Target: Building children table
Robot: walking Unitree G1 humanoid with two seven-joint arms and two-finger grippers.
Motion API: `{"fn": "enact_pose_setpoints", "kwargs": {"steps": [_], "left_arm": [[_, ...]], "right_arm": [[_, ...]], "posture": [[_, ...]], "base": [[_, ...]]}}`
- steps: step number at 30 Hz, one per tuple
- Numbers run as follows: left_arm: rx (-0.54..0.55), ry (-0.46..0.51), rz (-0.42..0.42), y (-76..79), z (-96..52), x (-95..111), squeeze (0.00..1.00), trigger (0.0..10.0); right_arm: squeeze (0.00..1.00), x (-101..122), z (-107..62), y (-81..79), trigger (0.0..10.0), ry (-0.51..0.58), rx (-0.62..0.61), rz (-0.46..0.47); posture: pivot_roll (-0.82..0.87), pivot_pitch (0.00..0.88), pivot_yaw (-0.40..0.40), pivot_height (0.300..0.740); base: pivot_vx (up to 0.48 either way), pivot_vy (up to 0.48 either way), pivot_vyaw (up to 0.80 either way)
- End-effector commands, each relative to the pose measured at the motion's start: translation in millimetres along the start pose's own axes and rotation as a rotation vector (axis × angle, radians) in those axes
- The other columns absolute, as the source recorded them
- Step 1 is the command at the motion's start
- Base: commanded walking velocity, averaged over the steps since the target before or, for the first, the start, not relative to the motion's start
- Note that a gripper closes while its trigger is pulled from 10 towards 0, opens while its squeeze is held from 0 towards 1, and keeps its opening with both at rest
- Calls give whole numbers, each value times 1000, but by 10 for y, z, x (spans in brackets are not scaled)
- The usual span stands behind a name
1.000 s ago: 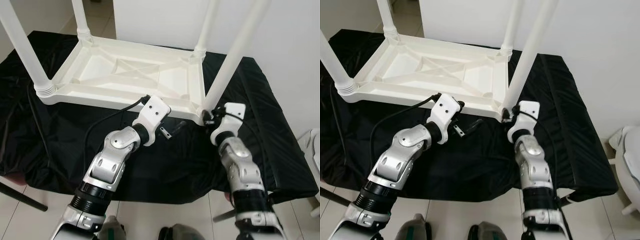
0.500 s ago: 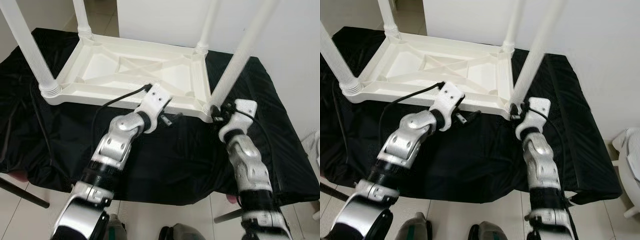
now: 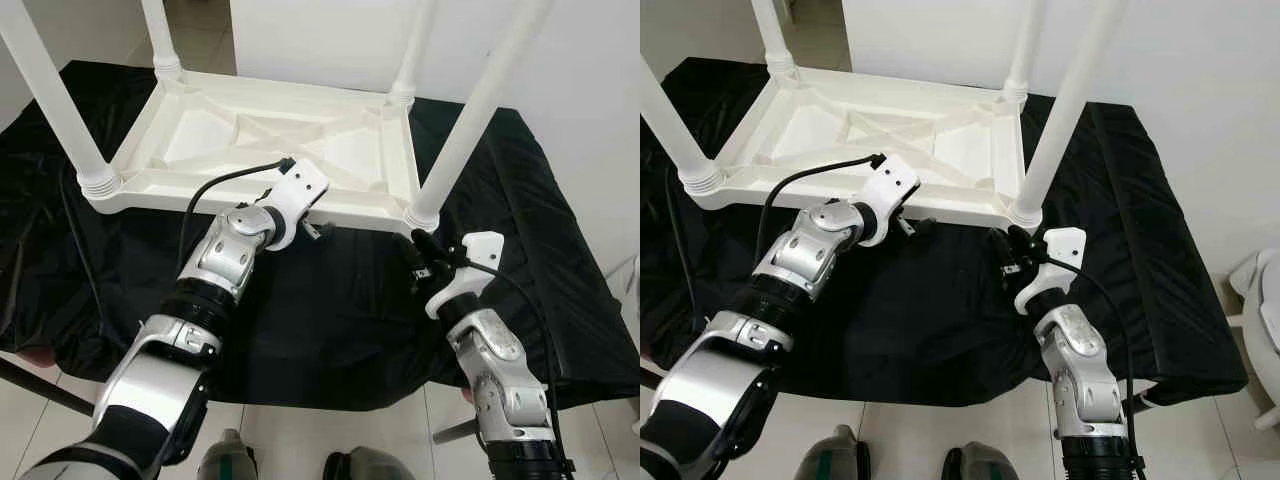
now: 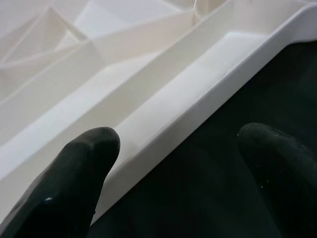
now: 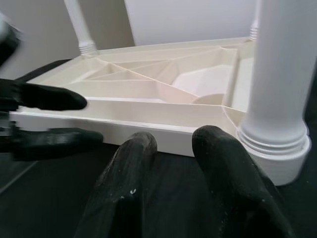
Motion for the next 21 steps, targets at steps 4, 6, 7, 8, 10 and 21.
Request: {"fn": "enact_pose_setpoints", "kwargs": {"steps": [4,6,7,8,10,21], "left_arm": [[275,-107,19,-394,-31,-147,0,10000],[286,-116,28,-449,-43,-174,0,10000],[288,-125,33,-474,-43,-196,0,10000],[288,-131,36,-489,-43,-211,0,10000],[288,-135,39,-496,-41,-221,0,10000],[249,-158,39,-454,22,-315,0,10000]], "right_arm": [[0,2,-31,-126,10000,-16,58,17],[0,6,-40,-150,10000,-18,76,16],[0,10,-51,-154,10000,-20,81,16],[0,13,-58,-155,10000,-20,83,16],[0,16,-63,-152,10000,-21,82,14],[0,-135,-181,-50,10000,-114,45,-112]], "posture": [[-72,9,-18,740],[-79,7,-12,740],[-82,7,-8,740],[-82,7,-8,740],[-82,7,-8,740],[-108,22,7,740]], "base": [[0,0,0],[0,0,0],[0,0,0],[0,0,0],[0,0,0],[0,0,0]]}}
Point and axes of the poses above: a point about 5 cm out from each wrist's last joint towards the gripper, its own z axis pointing out of the wrist towards the gripper, its own x axis along the axis of the wrist's last joint, y = z × x, the point moved 3 cm from there along z, pointing out of the wrist towards the gripper, and after that the axes turned 14 degrees about z, right-handed, at the moved point
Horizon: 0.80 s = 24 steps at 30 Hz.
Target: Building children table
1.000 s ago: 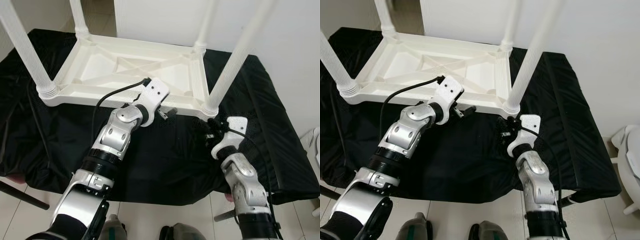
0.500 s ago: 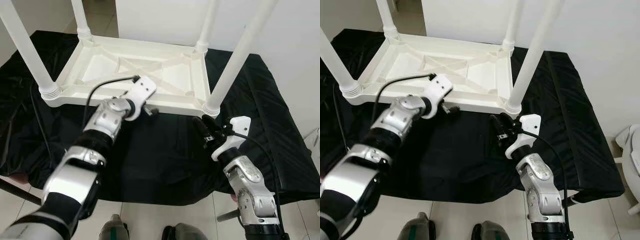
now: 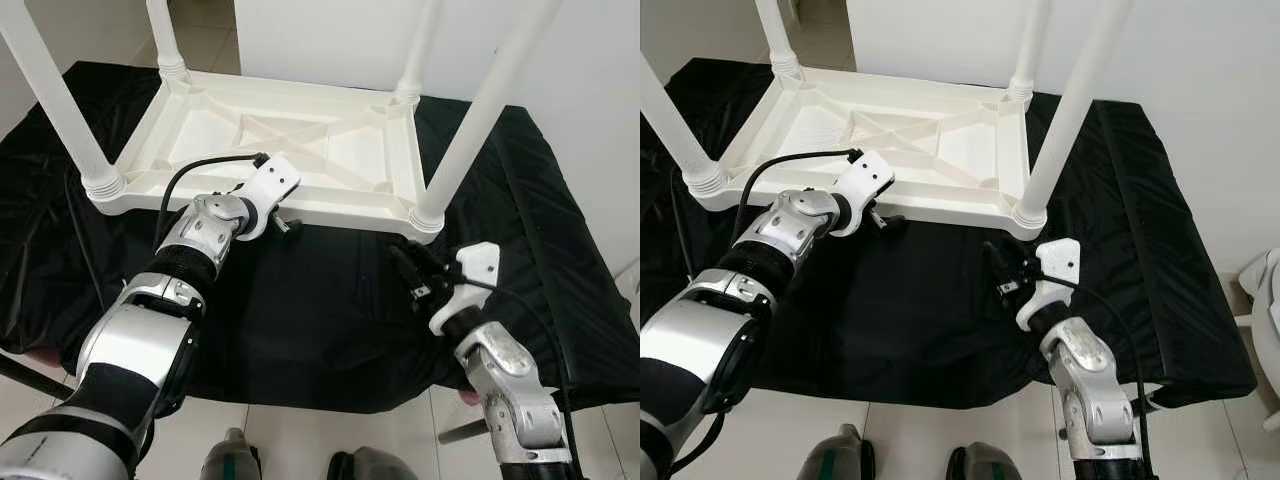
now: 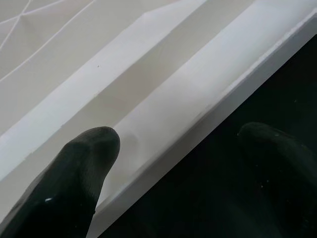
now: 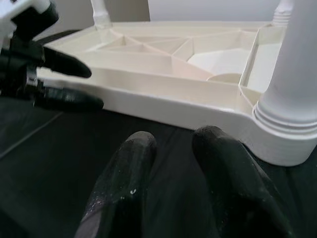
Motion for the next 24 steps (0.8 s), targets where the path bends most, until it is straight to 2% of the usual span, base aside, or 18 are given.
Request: {"fn": "enact_pose_setpoints", "kwargs": {"steps": [1,12,24], "left_arm": [[251,-63,-4,-186,-6,-47,0,10000],[229,-48,1,-131,48,16,0,10000],[220,-57,-70,-171,44,-13,0,10000]], "right_arm": [[0,-47,-34,-10,10000,-22,6,-7],[0,-71,-81,-121,10000,-18,2,15],[0,-76,-140,-178,10000,-22,-4,20]], "posture": [[-110,24,9,740],[-130,60,25,740],[-154,94,35,740]], "base": [[0,0,0],[0,0,0],[0,0,0]]}}
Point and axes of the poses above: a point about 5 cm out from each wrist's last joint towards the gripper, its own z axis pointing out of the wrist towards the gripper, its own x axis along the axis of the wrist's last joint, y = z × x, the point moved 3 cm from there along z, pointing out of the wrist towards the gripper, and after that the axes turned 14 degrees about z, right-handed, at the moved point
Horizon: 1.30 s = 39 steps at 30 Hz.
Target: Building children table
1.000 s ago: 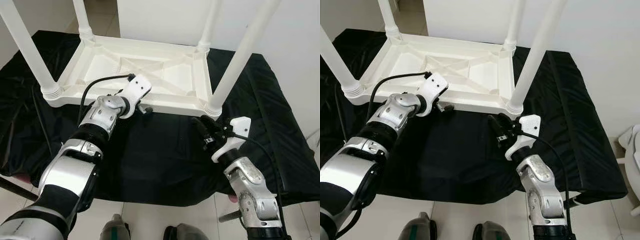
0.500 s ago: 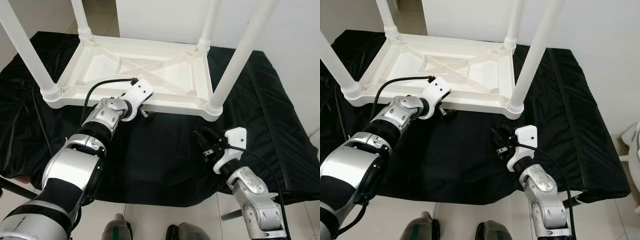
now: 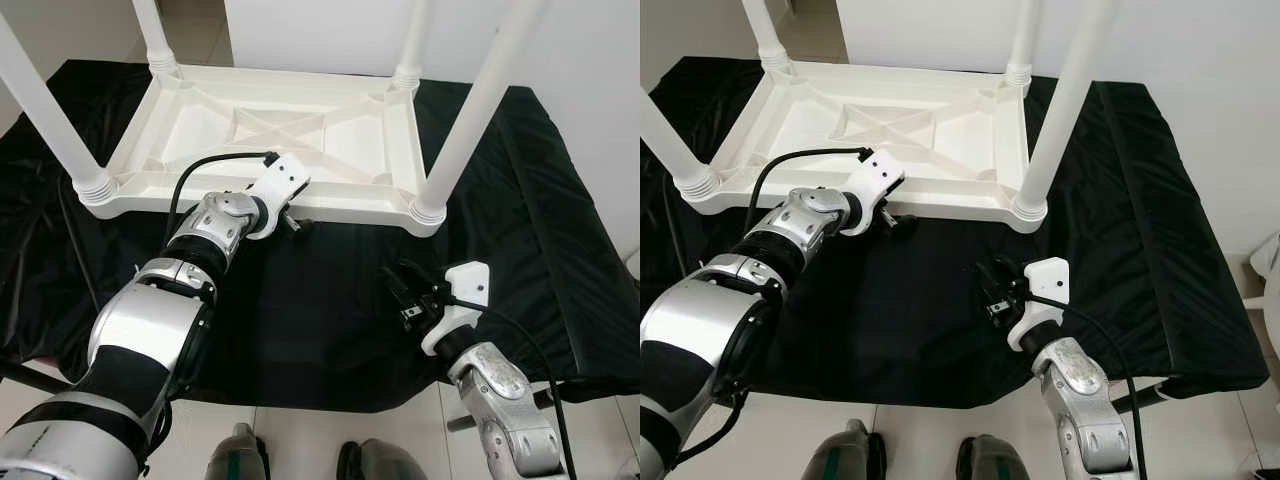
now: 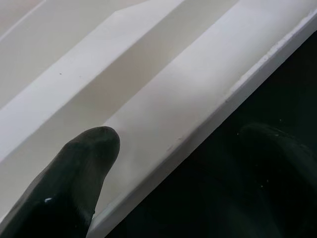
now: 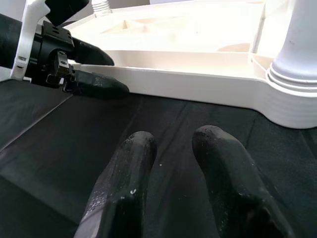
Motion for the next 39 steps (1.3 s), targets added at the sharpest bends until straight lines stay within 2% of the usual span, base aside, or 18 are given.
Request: {"fn": "enact_pose_setpoints", "kwargs": {"steps": [1,10,11,13,14,15,23,30,39], "left_arm": [[252,-68,-18,-205,-27,-61,0,10000],[252,-84,-11,-243,-43,-76,0,10000],[250,-87,-7,-242,-43,-81,0,8353],[242,-86,-2,-233,-40,-84,0,8353],[231,-87,2,-218,-37,-91,0,6627],[225,-84,0,-209,-35,-99,0,0],[202,-57,-14,-183,-27,-78,0,0],[171,-13,-23,-119,4,-6,0,0],[150,78,-45,-23,52,180,0,0]], "right_arm": [[0,-7,-14,-16,10000,-9,-2,0],[0,-24,-58,-77,10000,-19,-4,11],[0,-27,-64,-81,10000,-22,-4,11],[0,-29,-72,-83,10000,-24,-5,11],[0,-30,-78,-83,10000,-26,-7,10],[0,-30,-82,-80,10000,-27,-9,10],[0,-35,-81,-59,10000,-31,-16,5],[0,-17,-8,-70,10000,-24,-1,1],[0,-11,81,-61,10000,-15,5,-6]], "posture": [[-154,94,35,740],[-164,121,42,740],[-164,123,42,740],[-167,128,44,740],[-168,131,44,740],[-168,131,44,740],[-161,126,42,740],[-145,111,37,740],[-126,86,31,740]], "base": [[0,0,0],[0,0,0],[0,0,0],[0,0,0],[0,0,0],[0,0,0],[0,0,0],[0,0,0],[0,0,0]]}}
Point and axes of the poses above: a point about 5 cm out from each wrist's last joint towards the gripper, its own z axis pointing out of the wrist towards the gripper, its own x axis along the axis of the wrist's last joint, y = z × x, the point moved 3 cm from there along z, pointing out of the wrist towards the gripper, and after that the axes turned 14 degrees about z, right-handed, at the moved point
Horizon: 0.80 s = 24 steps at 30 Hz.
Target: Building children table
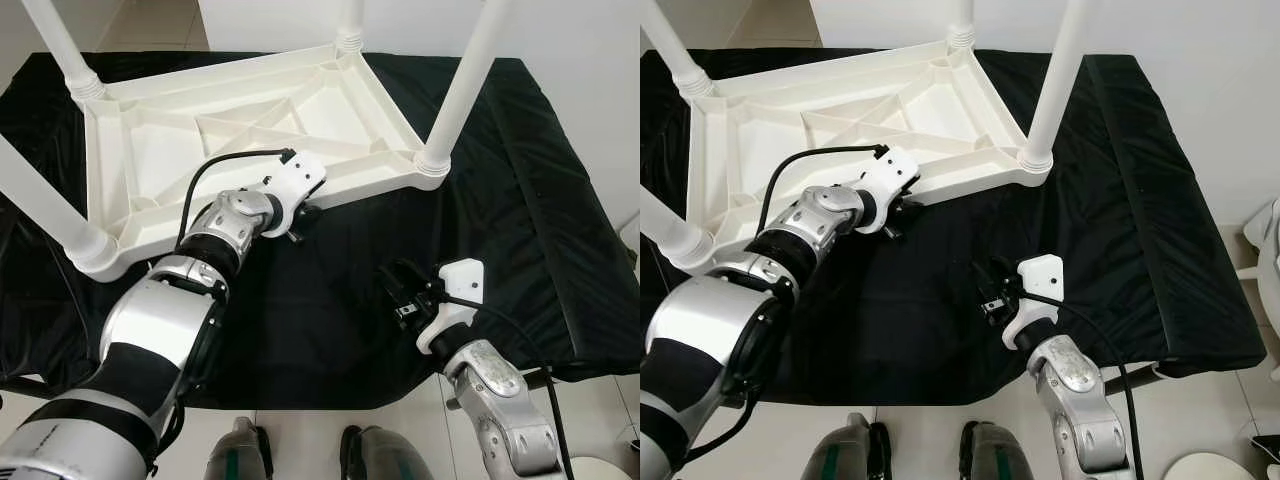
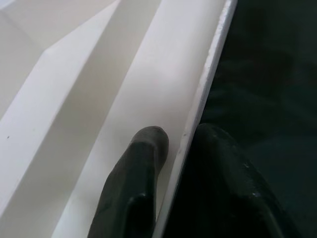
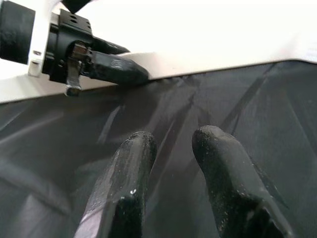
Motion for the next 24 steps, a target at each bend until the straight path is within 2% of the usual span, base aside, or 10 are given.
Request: {"fn": "enact_pose_setpoints", "kwargs": {"steps": [1,5,7,11,14,18,20,23,24], "left_arm": [[178,-17,-62,-158,-43,-59,0,0],[164,25,-68,-100,-22,26,0,0],[149,52,-61,-18,-18,70,0,0],[139,58,-69,88,-51,37,0,0],[152,41,-106,190,-125,-45,0,0],[157,35,-127,219,-169,-79,0,0],[200,-1,-155,191,-297,-196,0,0],[214,-19,-156,189,-360,-254,0,0],[234,-40,-163,184,-431,-318,0,0]], "right_arm": [[0,-19,28,-8,10000,-2,3,-2],[0,-10,53,-2,10000,3,5,-5],[0,-2,76,-1,10000,8,7,-9],[0,2,95,2,10000,12,8,-11],[0,4,119,11,10000,17,8,-11],[0,7,135,7,10000,21,11,-9],[0,11,158,0,10000,23,20,-9],[0,13,169,3,10000,23,23,-9],[0,15,181,6,10000,23,26,-11]], "posture": [[-126,86,31,740],[-122,85,30,740],[-119,79,30,740],[-113,72,30,740],[-108,69,29,740],[-103,71,26,740],[-93,66,20,740],[-83,66,13,740],[-80,65,9,740]], "base": [[0,0,0],[0,0,0],[0,0,0],[0,0,0],[0,0,0],[0,0,0],[0,0,0],[0,0,0],[0,0,0]]}}
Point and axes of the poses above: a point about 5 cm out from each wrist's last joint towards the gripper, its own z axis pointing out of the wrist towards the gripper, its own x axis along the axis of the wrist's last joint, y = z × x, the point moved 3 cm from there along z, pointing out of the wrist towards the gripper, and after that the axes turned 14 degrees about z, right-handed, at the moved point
